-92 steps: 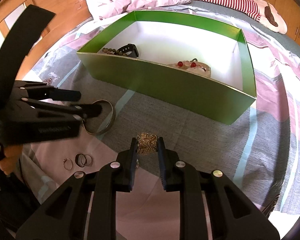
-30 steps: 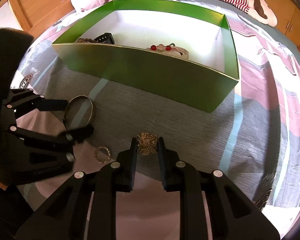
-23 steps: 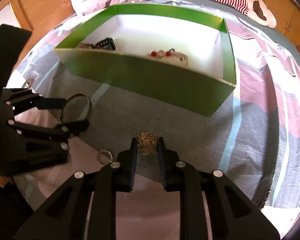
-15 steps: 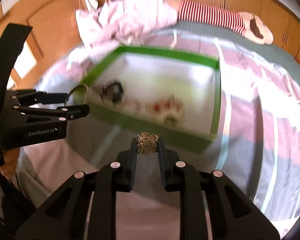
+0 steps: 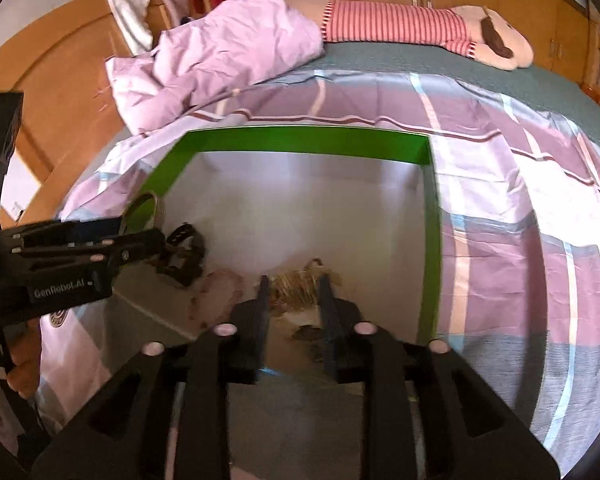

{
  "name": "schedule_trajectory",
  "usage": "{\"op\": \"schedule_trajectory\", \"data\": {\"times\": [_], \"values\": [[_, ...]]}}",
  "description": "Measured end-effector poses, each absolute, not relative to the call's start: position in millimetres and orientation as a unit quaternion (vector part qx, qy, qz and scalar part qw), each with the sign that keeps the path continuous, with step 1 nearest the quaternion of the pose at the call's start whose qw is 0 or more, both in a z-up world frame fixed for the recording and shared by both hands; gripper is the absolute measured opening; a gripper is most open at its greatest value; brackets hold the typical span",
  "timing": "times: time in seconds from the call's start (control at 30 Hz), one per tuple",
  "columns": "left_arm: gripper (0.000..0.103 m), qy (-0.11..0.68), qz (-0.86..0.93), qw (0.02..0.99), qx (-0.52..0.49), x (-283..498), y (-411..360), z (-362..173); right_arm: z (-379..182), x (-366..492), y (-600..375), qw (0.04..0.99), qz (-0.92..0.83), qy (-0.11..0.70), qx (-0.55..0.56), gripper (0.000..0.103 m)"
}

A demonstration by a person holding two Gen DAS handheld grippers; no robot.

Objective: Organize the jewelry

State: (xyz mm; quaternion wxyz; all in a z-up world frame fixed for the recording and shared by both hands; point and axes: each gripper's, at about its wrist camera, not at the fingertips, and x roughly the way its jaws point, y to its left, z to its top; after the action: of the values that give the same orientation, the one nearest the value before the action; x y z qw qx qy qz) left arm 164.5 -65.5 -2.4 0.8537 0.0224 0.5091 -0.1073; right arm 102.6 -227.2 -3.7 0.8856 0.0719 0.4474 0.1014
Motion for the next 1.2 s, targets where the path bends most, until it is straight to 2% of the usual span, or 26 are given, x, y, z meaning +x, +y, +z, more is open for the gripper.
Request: {"op": "schedule_trajectory", "data": {"times": [0.03, 0.07, 0.17, 0.3, 0.47, 0.57, 0.73, 0.93, 0.97, 1.03, 1.1, 1.2], "values": [[0.059, 0.513, -0.107, 0.851, 0.022, 165, -67, -5, 0, 100, -230, 0.887, 0.104, 0.443, 0.08, 0.053], [0.06, 0.514, -0.11, 0.85, 0.021, 165, -68, -6, 2, 97, -231, 0.888, 0.109, 0.44, 0.084, 0.053], [0.071, 0.511, -0.114, 0.851, 0.024, 159, -69, -1, 17, 76, -229, 0.888, 0.134, 0.432, 0.083, 0.053], [0.072, 0.503, -0.126, 0.855, 0.026, 141, -71, 11, 23, 45, -215, 0.883, 0.169, 0.433, 0.065, 0.053], [0.073, 0.5, -0.128, 0.855, 0.052, 104, -75, 14, 4, 14, -190, 0.881, 0.163, 0.444, -0.01, 0.053], [0.073, 0.501, -0.135, 0.851, 0.075, 85, -80, 9, -14, 6, -185, 0.866, 0.173, 0.469, -0.015, 0.053], [0.073, 0.516, -0.134, 0.841, 0.09, 65, -77, -8, -34, 1, -179, 0.849, 0.185, 0.494, -0.02, 0.045], [0.075, 0.528, -0.129, 0.833, 0.104, 55, -71, -21, -48, 0, -161, 0.831, 0.203, 0.516, -0.037, 0.045], [0.075, 0.53, -0.127, 0.832, 0.103, 55, -69, -23, -50, -1, -159, 0.828, 0.202, 0.521, -0.044, 0.043], [0.076, 0.54, -0.123, 0.826, 0.102, 54, -64, -27, -60, -3, -151, 0.818, 0.2, 0.535, -0.072, 0.01], [0.076, 0.563, -0.118, 0.811, 0.105, 51, -57, -37, -64, -6, -147, 0.818, 0.195, 0.534, -0.089, 0.004], [0.075, 0.588, -0.128, 0.791, 0.112, 42, -53, -48, -61, -4, -153, 0.826, 0.185, 0.527, -0.078, 0.003]]}}
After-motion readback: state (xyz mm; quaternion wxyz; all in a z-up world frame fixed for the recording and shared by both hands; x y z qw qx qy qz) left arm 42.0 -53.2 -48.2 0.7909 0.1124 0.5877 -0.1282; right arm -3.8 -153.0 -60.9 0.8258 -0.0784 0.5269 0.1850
